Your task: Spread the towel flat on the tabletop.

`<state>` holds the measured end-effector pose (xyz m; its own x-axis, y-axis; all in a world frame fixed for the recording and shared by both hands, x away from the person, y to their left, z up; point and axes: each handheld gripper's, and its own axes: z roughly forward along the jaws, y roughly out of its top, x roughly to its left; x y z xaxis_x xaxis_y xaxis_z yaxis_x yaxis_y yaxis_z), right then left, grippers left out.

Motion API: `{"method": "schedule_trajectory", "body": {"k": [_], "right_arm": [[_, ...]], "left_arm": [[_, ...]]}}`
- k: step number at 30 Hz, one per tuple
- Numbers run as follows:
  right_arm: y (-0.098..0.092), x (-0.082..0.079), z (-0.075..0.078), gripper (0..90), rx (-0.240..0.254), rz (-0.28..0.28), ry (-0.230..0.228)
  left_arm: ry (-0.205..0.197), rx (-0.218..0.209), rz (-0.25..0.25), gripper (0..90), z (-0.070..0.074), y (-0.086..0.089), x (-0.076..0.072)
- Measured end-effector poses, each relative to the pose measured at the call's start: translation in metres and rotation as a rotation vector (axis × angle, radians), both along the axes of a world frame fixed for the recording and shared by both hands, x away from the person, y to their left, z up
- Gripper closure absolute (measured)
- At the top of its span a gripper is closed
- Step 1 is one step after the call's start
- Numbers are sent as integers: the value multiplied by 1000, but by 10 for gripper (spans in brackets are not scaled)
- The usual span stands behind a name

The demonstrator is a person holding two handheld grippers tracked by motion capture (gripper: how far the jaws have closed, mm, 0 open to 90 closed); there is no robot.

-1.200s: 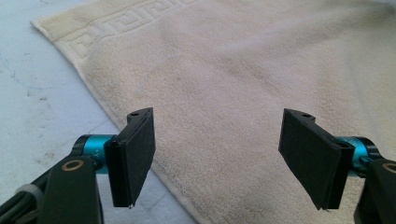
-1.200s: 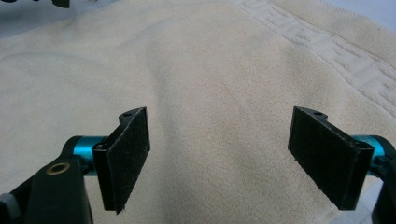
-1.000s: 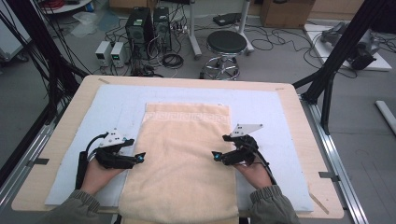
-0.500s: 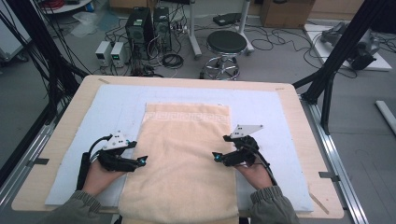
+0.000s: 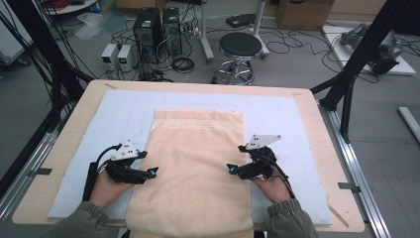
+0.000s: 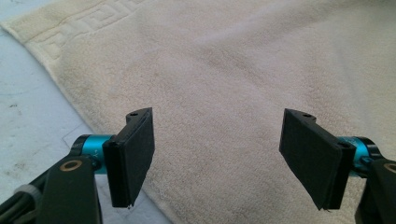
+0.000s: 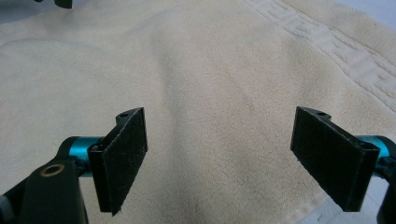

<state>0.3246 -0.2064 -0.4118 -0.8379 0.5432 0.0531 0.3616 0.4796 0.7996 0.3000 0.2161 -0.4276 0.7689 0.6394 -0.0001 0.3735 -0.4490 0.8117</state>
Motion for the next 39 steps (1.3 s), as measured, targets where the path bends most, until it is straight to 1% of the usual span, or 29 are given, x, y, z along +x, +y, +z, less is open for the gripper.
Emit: {"method": "schedule_trajectory", "body": {"k": [3,9,12,15,18,21,25,31,34,39], "right_arm": [[0,0,0,180,1,1,1],[0,-1,0,180,-8,3,1],[0,0,0,180,-8,6,-5],[0,0,0,180,-6,1,-7],[0,0,0,180,2,0,-3],[0,1,0,180,4,4,-9],[0,2,-1,181,5,0,-8],[1,3,-2,180,-2,1,-9],[1,2,-2,181,-1,3,-7],[-1,2,0,180,4,3,-13]], "left_arm": [[1,-1,4,271,-1,0,0],[2,-1,-6,271,-1,1,2],[8,-14,-3,271,-1,2,2],[1,-24,7,272,0,3,2],[-2,-17,6,272,0,3,1],[-1,-15,7,272,0,3,1],[11,-10,0,273,-1,3,2],[15,-16,5,273,-2,2,3],[14,-9,1,273,-1,2,3],[18,-22,12,280,1,3,5]]}}
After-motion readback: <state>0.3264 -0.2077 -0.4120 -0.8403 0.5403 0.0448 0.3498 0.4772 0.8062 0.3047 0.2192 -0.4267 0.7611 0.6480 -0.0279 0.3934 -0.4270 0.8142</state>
